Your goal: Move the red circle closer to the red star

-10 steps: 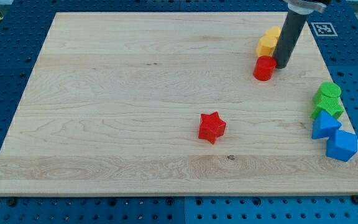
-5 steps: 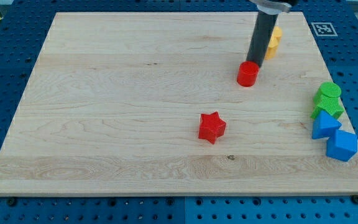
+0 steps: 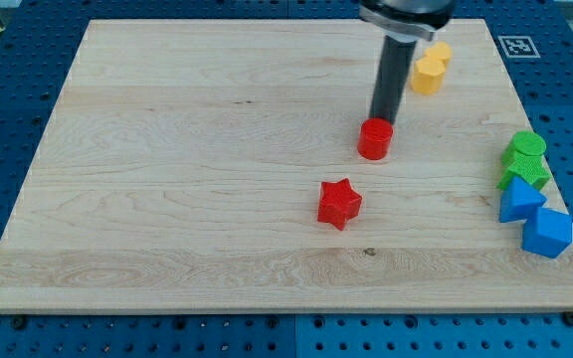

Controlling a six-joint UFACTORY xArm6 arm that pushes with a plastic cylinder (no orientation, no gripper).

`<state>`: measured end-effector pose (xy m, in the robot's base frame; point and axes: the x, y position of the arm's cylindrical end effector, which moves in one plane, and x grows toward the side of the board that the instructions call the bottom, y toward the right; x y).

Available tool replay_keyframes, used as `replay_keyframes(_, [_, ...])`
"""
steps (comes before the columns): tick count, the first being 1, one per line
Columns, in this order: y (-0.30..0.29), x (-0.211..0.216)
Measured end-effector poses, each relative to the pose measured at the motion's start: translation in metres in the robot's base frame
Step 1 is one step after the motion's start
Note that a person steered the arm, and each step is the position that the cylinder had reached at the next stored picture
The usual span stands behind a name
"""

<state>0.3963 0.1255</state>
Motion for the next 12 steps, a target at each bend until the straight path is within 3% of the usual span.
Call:
replay_keyframes(3, [-0.015, 0.015])
replay_keyframes(6, [-0.075, 0.015])
replay_keyframes(9, [-0.034, 0.024])
replay_keyframes(12, [-0.064, 0.045])
